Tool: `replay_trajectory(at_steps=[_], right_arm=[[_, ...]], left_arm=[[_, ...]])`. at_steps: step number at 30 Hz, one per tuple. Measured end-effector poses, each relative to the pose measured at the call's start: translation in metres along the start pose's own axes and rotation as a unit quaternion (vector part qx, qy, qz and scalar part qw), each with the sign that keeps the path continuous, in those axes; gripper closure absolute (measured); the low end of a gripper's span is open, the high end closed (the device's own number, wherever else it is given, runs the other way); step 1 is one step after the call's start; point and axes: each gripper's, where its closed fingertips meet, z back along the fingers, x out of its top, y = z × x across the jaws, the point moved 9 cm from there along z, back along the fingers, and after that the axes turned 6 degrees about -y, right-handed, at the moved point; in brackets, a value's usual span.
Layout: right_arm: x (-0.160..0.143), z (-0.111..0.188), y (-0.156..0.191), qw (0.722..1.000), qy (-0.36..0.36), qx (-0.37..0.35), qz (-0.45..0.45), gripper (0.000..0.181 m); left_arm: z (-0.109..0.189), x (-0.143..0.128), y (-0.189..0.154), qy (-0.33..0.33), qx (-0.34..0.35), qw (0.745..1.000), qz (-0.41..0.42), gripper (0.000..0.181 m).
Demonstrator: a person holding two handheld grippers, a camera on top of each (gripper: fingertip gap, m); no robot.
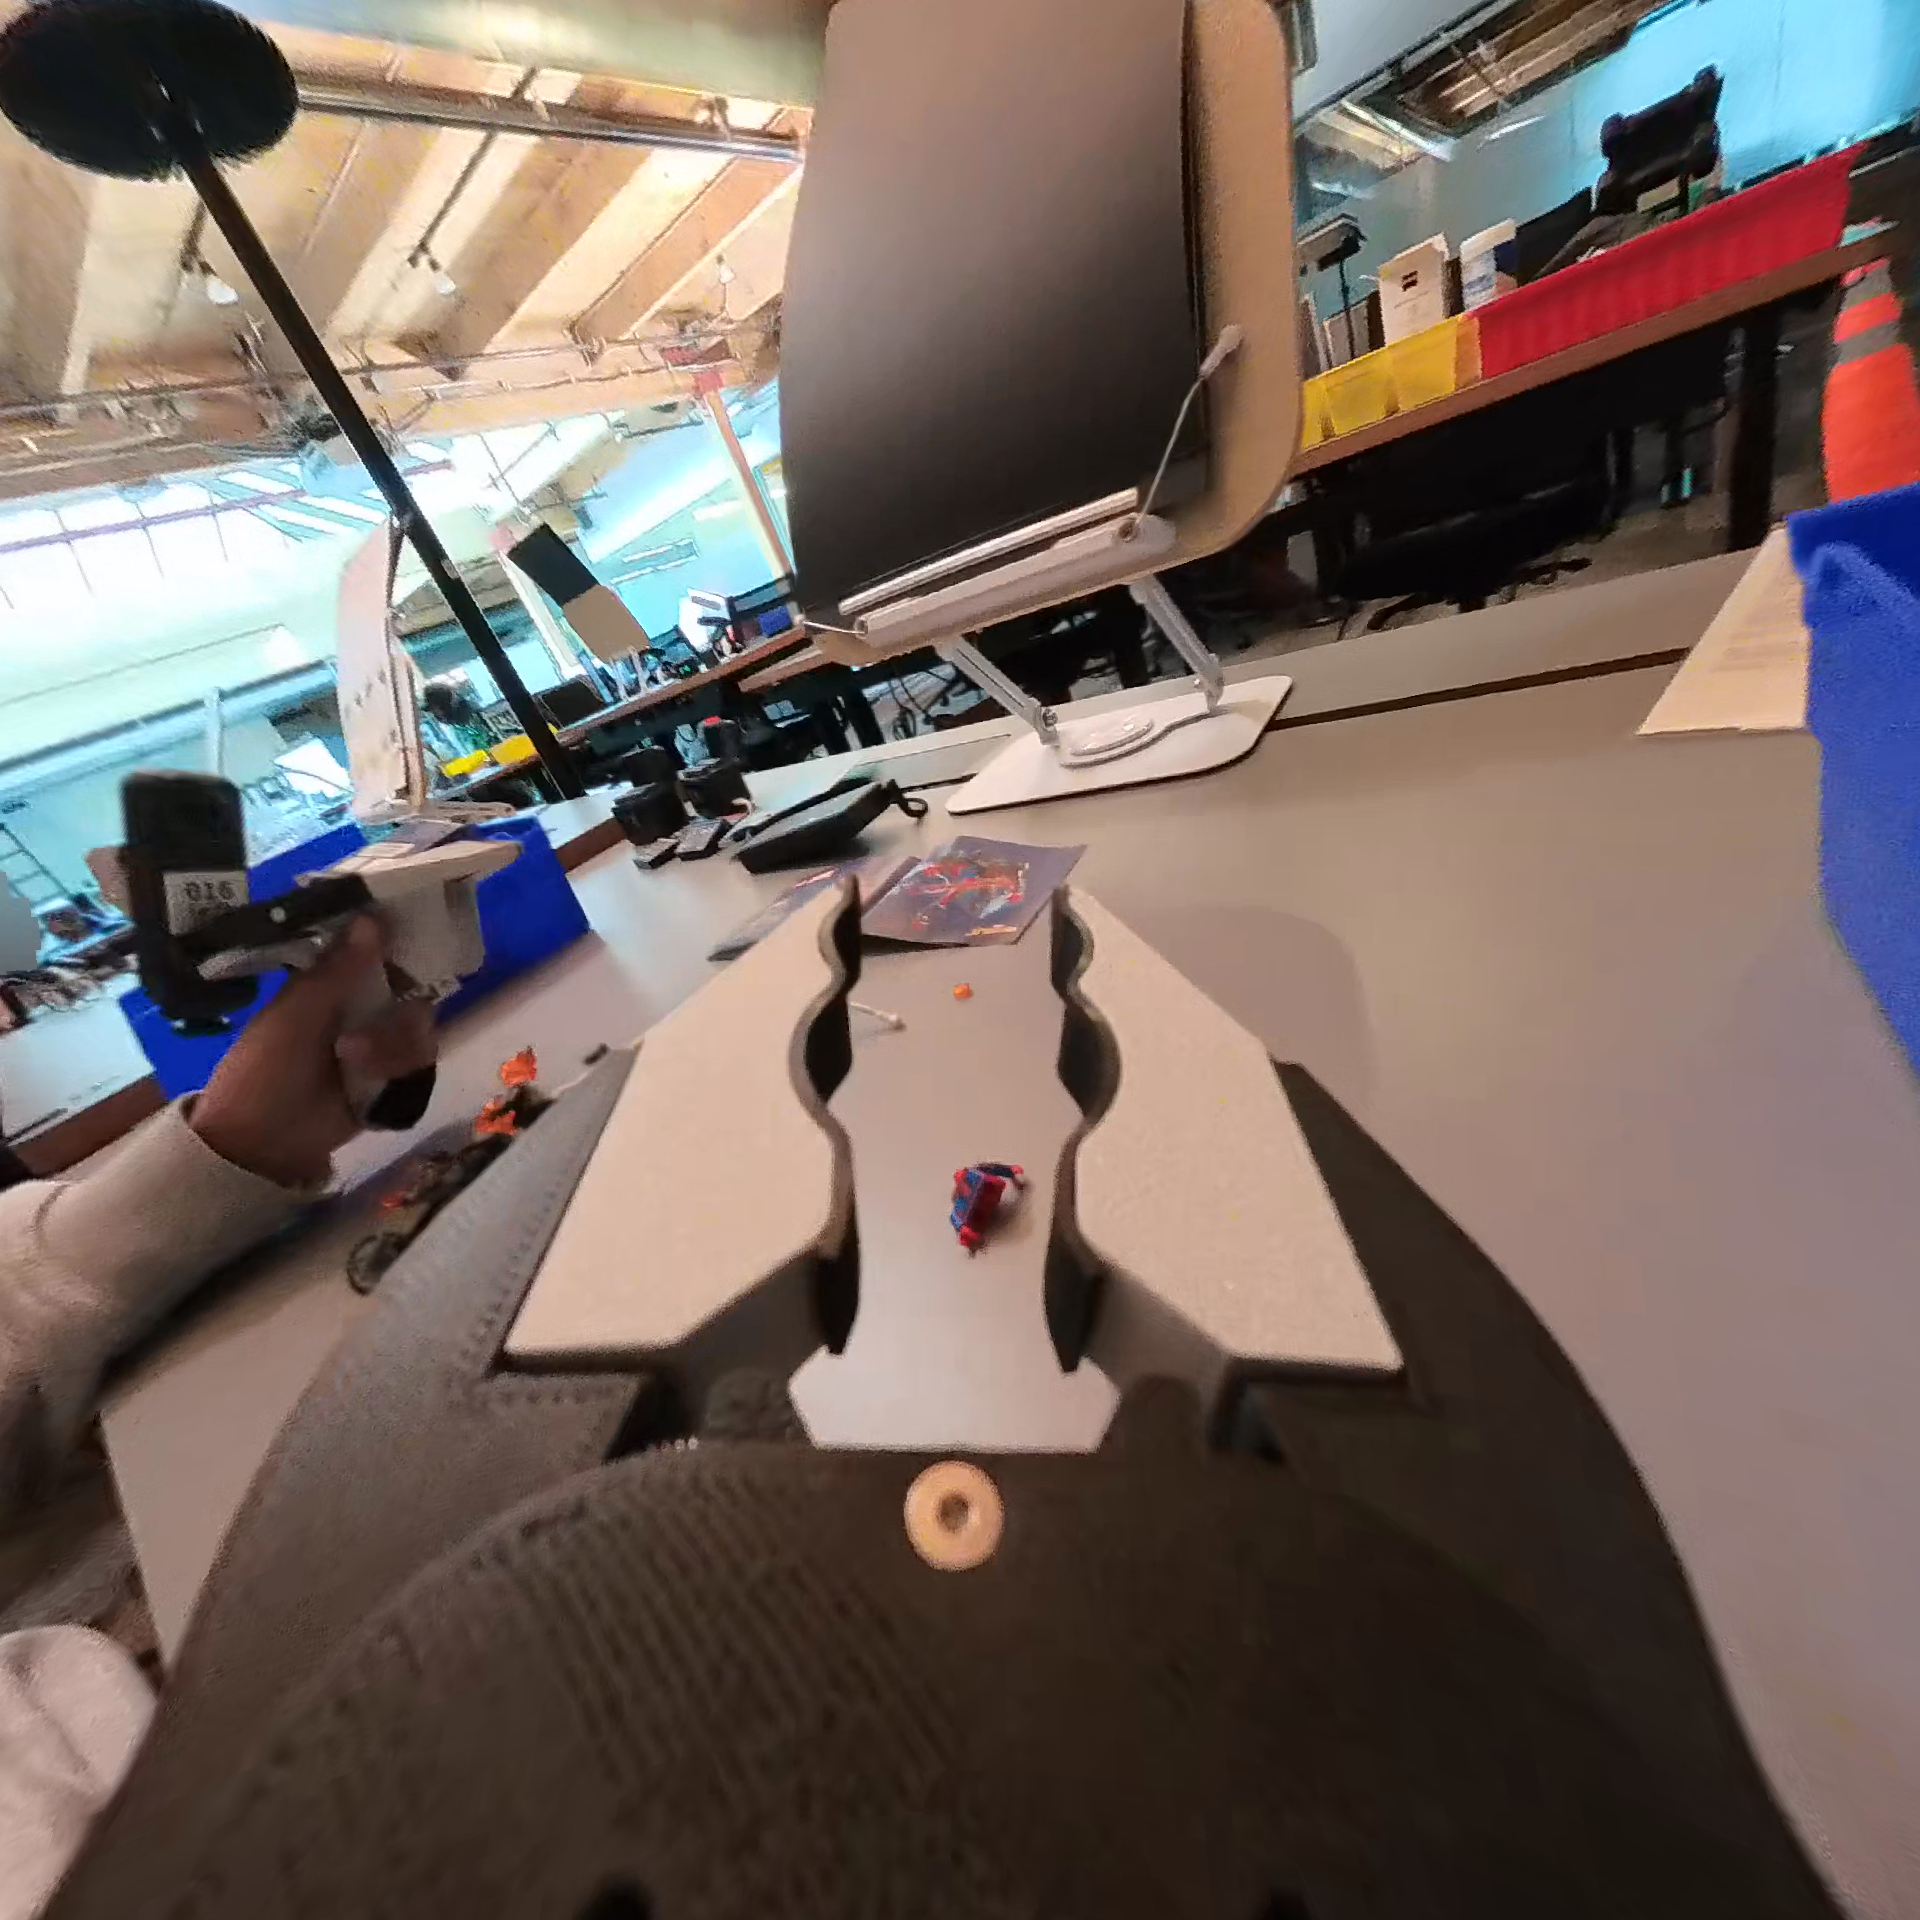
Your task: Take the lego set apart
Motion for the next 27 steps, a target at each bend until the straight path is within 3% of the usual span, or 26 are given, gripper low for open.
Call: replay_trajectory(at_steps=[4,10,15,20,27], right_arm=[[-0.004,-0.006,0.001,1.0,0.022,0.006,-0.01,0.144],[-0.009,-0.015,0.004,0.998,0.059,0.012,-0.001,0.143],[-0.012,-0.025,0.003,0.996,0.086,0.032,0.003,0.144],[0.011,-0.011,0.007,0.994,-0.011,-0.013,0.111,0.157],[0.006,-0.017,0.006,0.996,0.014,0.017,0.081,0.152]], left_arm=[[0.007,0.004,0.0,-0.028,-0.032,0.999,0.031,0.177],[0.0,-0.005,-0.008,-0.002,-0.077,0.996,0.051,0.167],[-0.001,-0.006,-0.008,0.001,-0.067,0.998,0.022,0.166],[0.0,-0.003,-0.001,0.005,-0.075,0.997,0.013,0.179],[0.004,-0.001,0.003,-0.015,-0.079,0.996,0.044,0.174]])
